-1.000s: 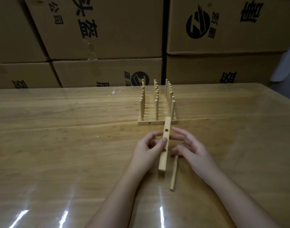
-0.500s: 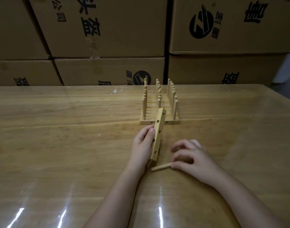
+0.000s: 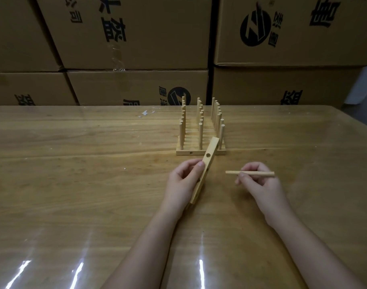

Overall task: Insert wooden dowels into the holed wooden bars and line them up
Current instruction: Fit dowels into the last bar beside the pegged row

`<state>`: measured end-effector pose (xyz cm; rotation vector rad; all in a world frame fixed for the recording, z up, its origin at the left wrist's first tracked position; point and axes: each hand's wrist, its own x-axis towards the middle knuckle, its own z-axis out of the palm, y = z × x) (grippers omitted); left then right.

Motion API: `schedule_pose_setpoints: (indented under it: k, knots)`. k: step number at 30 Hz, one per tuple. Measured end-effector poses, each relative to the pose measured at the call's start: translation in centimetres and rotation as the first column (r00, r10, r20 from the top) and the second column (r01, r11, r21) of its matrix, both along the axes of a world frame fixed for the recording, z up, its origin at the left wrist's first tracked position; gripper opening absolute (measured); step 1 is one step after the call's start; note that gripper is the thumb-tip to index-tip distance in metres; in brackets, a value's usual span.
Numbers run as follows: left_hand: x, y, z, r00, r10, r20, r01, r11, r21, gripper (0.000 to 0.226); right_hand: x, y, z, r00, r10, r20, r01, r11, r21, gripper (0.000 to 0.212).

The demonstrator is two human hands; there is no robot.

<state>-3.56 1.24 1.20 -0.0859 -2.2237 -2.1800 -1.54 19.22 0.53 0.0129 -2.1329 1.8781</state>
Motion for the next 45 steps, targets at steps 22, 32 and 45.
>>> schedule_pose_setpoints:
  k: [22,32,45]
  knots:
    - [0.2,0.2,-0.4,0.984,-0.169,-0.056,0.153,0.963,-0.223,0.019,-0.3,0.2,-0.1,0.999,-0.015,0.031,0.021,0.983,-0.182,0.013]
    - [0.1,0.2,-0.7,0.977,-0.189,-0.096,0.160,0.954,-0.252,0.013,-0.3,0.2,-0.2,0.995,-0.071,-0.075,0.075,0.996,0.054,0.023]
    - [-0.2,0.2,-1.4,0.972,-0.213,-0.102,0.169,0.929,-0.329,0.018,0.0,0.4,-0.4,0.978,-0.142,-0.151,0.180,0.945,0.275,0.017]
